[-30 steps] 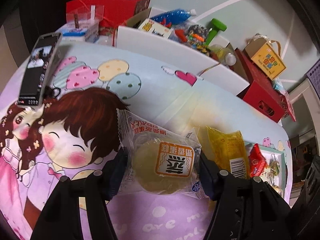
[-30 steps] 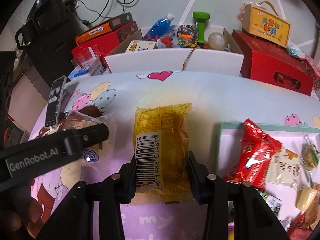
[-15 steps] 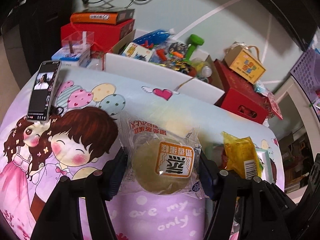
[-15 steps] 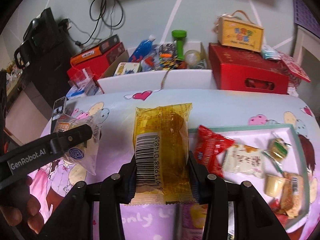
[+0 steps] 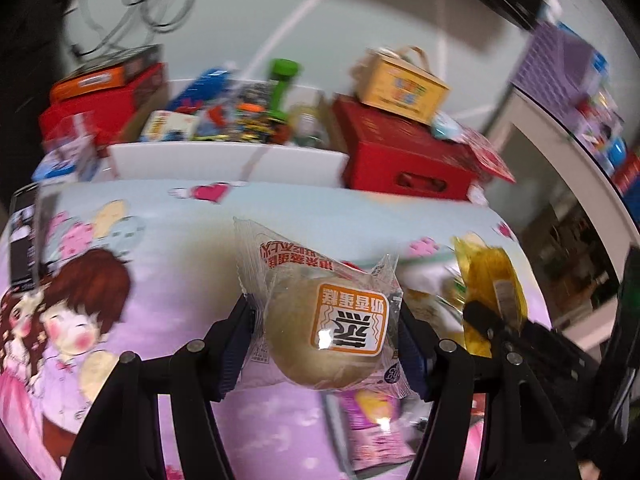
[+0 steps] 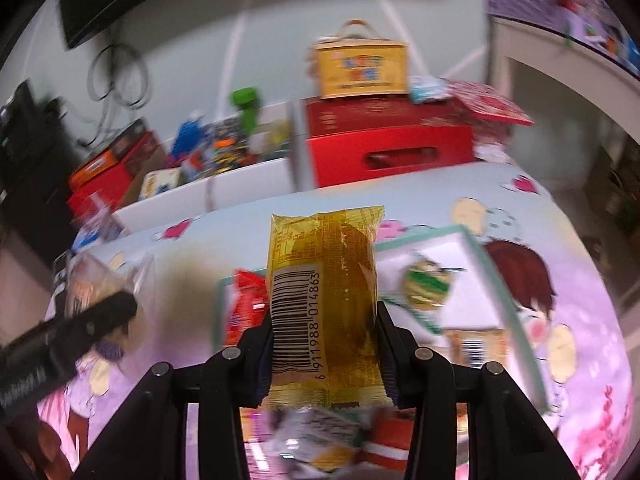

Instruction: Organize snacks

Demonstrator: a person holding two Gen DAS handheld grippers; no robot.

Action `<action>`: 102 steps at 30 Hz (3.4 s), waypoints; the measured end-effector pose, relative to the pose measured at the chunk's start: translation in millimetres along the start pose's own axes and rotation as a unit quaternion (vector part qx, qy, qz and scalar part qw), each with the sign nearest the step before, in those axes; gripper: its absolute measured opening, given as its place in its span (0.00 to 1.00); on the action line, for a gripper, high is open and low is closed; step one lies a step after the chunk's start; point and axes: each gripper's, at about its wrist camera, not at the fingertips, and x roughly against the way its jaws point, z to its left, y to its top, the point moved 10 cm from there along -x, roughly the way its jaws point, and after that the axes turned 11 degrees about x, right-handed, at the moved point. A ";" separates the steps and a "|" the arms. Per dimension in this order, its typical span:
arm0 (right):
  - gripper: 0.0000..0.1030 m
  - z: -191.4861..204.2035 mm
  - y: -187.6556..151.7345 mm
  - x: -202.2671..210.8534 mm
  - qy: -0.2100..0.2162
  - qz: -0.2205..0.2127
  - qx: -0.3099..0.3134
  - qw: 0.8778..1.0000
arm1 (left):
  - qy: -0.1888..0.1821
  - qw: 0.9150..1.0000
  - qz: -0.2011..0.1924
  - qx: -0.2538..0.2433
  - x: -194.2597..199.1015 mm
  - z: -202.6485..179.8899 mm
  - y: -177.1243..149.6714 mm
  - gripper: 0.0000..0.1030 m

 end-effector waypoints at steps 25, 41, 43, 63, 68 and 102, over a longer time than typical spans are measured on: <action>0.45 -54.5 -36.6 -36.0 0.002 0.062 -0.071 0.996 | 0.004 0.995 0.067 -0.077 -66.6 -60.7 -53.7 0.66; 0.46 -58.9 -41.6 -38.6 0.000 0.074 -0.079 0.994 | 0.001 0.995 0.074 -0.067 -63.9 -57.3 -52.0 0.81; 0.48 -59.3 -41.6 -38.8 -0.002 0.075 -0.078 0.994 | 0.004 0.995 0.073 -0.066 -61.9 -55.7 -50.6 0.81; 1.00 -63.8 -39.3 -36.7 -0.026 0.069 -0.070 0.995 | 0.050 0.998 0.035 -0.001 -43.9 -9.7 -24.0 0.94; 1.00 -64.3 -40.1 -38.3 -0.030 0.070 -0.068 0.995 | 0.071 0.997 0.029 0.014 -45.4 4.2 -20.2 0.94; 1.00 -23.4 -67.8 -2.2 -0.047 0.061 -0.018 0.997 | 0.128 0.991 0.023 0.010 -7.0 49.9 -52.5 0.94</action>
